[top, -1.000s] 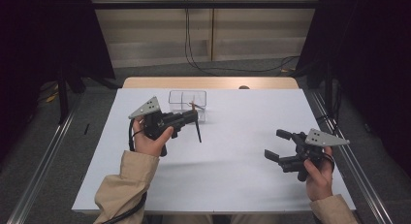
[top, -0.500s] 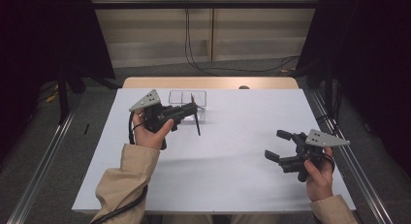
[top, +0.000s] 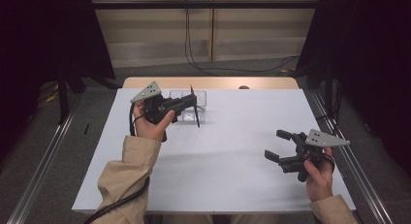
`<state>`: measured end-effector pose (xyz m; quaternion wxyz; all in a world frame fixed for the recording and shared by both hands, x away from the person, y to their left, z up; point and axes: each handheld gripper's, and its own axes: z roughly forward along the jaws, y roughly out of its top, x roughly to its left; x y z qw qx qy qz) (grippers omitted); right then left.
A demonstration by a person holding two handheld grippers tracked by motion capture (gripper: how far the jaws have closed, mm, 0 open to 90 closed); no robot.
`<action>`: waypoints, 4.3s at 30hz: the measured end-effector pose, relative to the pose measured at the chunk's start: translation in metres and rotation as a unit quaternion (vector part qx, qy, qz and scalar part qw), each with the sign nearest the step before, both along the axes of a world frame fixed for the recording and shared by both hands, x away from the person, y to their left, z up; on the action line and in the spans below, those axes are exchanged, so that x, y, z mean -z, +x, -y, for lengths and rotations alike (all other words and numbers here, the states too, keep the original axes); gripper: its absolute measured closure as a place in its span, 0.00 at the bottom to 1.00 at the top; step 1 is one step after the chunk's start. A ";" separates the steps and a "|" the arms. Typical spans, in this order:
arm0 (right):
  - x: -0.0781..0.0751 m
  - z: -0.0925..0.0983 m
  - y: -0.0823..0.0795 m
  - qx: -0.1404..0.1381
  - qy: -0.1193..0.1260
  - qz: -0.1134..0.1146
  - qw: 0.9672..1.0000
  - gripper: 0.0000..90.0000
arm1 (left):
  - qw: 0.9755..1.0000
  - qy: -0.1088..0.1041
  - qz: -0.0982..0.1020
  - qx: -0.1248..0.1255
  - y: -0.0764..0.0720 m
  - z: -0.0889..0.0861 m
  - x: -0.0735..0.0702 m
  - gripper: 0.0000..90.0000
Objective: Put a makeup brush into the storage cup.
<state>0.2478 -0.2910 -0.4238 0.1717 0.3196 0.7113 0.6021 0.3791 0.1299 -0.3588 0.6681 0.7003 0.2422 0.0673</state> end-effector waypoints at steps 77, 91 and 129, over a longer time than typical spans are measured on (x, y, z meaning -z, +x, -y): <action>-0.003 0.006 -0.002 -0.002 0.006 0.007 1.000 0.08 | 0.991 0.043 0.031 -0.121 0.065 0.036 0.008 0.93; -0.002 0.005 -0.002 -0.004 0.004 0.007 1.000 0.08 | 0.990 0.049 0.024 -0.128 0.074 0.040 0.013 0.93; -0.001 0.004 -0.003 -0.008 0.001 0.004 1.000 0.08 | 0.989 0.060 0.022 -0.131 0.080 0.046 0.027 0.93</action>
